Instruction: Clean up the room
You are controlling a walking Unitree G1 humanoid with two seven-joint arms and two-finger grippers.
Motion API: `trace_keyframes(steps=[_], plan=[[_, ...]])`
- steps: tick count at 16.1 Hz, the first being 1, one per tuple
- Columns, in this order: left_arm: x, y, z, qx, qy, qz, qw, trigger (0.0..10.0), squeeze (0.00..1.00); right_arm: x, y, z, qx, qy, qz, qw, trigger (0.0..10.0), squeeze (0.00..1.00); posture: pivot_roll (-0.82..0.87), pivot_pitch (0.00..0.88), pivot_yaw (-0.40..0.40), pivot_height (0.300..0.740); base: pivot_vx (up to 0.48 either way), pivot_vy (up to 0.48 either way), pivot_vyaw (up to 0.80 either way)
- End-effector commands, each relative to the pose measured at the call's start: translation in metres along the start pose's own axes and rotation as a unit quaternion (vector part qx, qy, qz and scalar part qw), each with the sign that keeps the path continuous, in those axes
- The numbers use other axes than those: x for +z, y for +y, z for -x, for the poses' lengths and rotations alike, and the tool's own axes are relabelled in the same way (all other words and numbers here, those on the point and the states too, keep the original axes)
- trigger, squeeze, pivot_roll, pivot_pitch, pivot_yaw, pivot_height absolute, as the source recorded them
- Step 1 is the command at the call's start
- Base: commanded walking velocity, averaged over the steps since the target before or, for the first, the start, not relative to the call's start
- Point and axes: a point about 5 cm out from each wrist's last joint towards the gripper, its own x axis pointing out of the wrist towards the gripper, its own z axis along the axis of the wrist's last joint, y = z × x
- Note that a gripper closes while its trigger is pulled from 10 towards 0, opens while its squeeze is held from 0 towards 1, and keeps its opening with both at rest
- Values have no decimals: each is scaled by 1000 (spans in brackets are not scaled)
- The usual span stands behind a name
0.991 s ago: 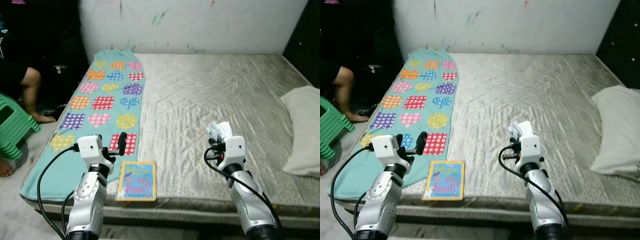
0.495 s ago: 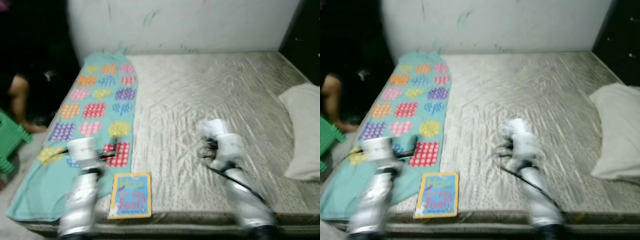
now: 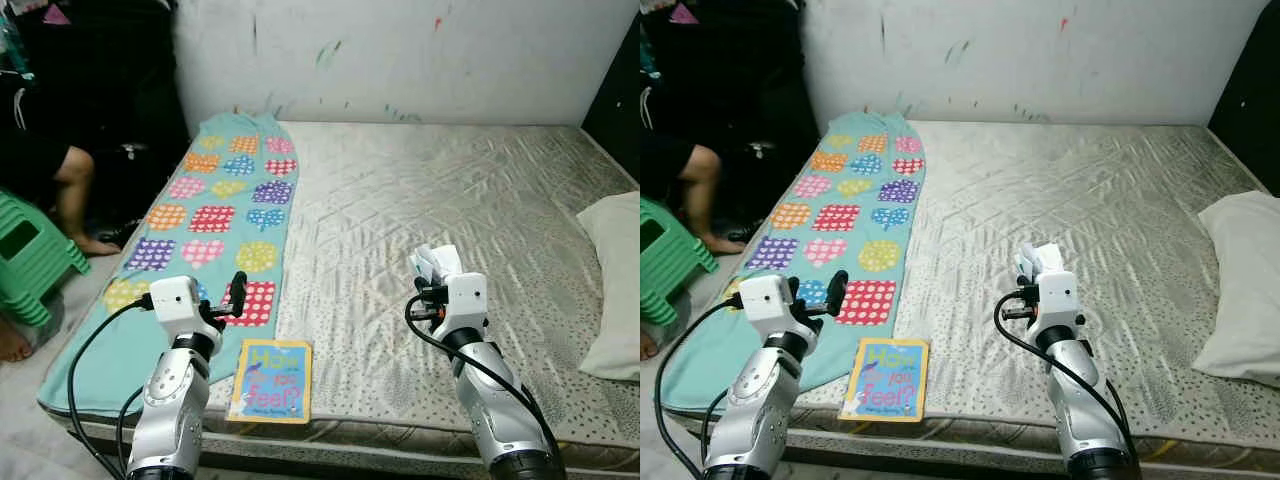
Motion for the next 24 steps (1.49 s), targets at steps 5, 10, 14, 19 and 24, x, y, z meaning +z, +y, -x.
trace_keyframes(steps=[5, 10, 14, 19, 24], plan=[[-2, -1, 0, -3, 8, -1, 1000, 10000, 0, 2, -1, -1, 1, -1, 1, 1000, 10000, 0, -64, 0, 35, 740, 0, 467, 0], [-2, -2, -1, -4, 9, -1, 1000, 10000, 0, 3, -2, -2, 2, 0, 4, 1000, 10000, 0, -66, 0, 32, 740, 0, 480, 0], [-2, -2, -1, -5, 7, 0, 1000, 10000, 0, 2, -1, -3, 5, 1, 7, 1000, 10000, 0, -67, 0, 30, 740, 0, 480, 0], [0, -4, -2, -10, -5, 4, 1000, 10000, 0, 1, -2, -4, 8, 4, 8, 1000, 10000, 0, -70, 0, 26, 740, 0, 288, 0], [2, -8, -1, -25, -16, 10, 1000, 10000, 0, 2, -2, -5, 8, 4, 9, 1000, 10000, 0, -73, 0, 26, 740, 0, 0, 0]])
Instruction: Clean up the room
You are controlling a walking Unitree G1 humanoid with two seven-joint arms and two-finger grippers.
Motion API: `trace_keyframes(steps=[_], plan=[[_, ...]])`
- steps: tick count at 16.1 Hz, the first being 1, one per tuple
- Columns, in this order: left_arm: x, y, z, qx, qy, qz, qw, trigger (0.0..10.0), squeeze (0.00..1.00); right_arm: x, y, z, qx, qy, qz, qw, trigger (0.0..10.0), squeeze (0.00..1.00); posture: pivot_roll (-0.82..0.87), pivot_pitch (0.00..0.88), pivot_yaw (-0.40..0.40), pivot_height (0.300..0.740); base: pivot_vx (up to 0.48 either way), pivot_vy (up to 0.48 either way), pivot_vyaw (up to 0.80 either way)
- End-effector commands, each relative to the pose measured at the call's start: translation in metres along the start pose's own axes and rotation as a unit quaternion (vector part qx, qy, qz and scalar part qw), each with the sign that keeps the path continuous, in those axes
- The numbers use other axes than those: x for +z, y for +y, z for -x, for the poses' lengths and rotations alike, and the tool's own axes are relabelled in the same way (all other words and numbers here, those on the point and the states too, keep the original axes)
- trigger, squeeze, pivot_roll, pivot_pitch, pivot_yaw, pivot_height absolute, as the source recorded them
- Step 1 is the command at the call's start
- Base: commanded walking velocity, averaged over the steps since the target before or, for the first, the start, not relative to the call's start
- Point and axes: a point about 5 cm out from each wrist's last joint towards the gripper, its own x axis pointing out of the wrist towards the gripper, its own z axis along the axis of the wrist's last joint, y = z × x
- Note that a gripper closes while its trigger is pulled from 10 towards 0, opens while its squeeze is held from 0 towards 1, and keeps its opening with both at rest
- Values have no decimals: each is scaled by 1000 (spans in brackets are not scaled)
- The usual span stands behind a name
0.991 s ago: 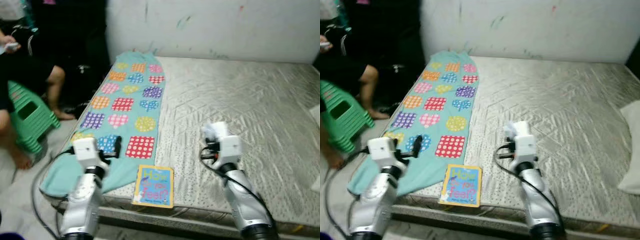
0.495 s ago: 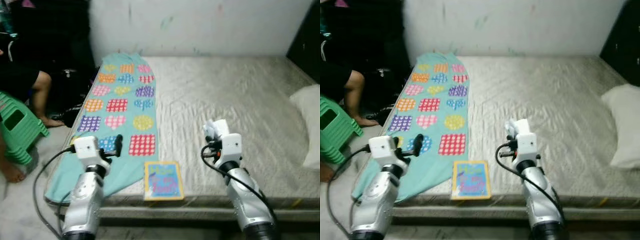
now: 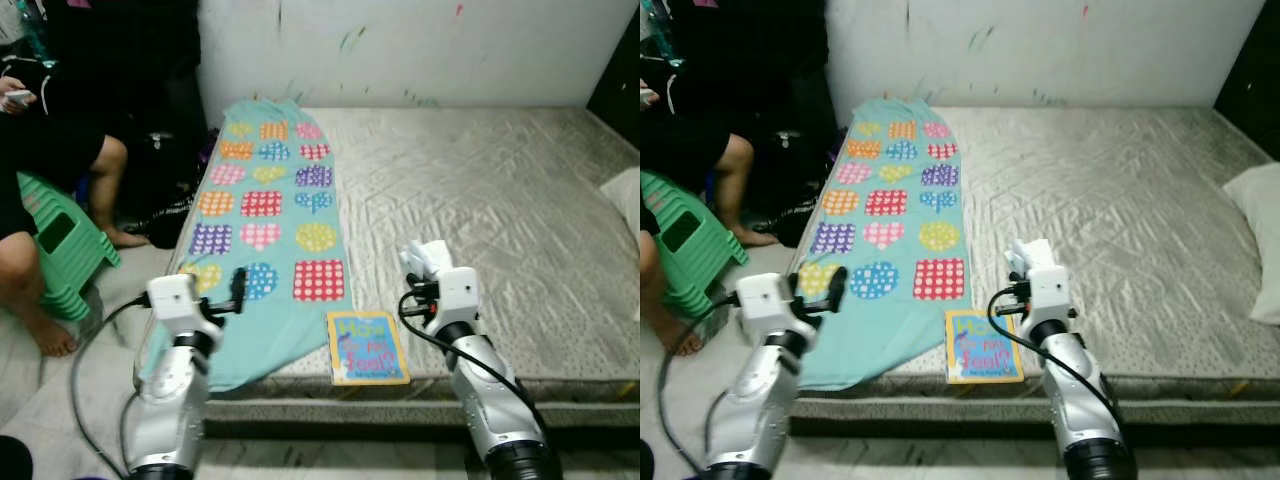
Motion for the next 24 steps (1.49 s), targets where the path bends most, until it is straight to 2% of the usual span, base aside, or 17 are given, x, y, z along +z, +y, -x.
trace_keyframes(steps=[1, 11, 24], plan=[[1, 1, -1, 1, 3, -4, 1000, 10000, 0, 0, -4, 1, -7, 1, 0, 1000, 10000, 0, -73, 0, 26, 740, 0, 251, 0], [0, 1, -1, 2, 5, 2, 1000, 10000, 0, -1, -4, 1, -5, 3, 2, 1000, 10000, 0, -76, 0, 22, 740, 0, 459, 0], [3, 3, -2, 6, 9, -13, 1000, 10000, 0, 4, -2, 0, -7, -6, -3, 1000, 10000, 0, -81, 0, 41, 740, 0, 0, 0]])
